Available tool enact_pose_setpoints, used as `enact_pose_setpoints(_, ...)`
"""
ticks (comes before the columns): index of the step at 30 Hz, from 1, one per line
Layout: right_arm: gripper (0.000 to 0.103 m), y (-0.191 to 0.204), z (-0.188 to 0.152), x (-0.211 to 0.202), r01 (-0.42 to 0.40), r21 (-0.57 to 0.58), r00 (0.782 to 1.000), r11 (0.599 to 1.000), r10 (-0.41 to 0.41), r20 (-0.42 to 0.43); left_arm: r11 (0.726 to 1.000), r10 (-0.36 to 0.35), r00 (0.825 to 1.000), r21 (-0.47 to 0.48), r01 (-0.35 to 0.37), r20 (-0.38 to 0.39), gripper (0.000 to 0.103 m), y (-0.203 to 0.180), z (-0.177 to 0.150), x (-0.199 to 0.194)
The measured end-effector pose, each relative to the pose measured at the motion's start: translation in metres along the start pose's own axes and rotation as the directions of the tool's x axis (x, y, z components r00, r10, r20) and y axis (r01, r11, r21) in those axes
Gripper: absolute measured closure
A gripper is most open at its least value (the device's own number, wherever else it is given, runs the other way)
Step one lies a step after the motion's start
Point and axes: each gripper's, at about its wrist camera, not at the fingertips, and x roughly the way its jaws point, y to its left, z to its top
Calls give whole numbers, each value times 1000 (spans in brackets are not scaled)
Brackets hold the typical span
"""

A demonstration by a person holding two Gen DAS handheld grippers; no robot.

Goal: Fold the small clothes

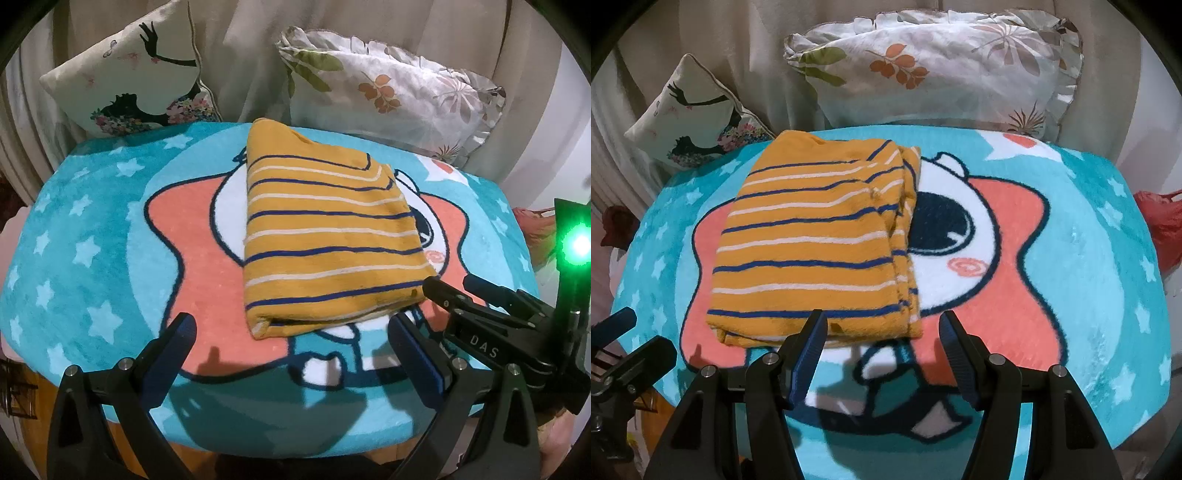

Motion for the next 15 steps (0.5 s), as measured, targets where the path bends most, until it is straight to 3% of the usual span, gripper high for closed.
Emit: enact_pose_setpoints(15,35,-27,3,10,-11,1,1000,1000,11,-5,1000,20,999,15,-19,-26,0,-28,4,14)
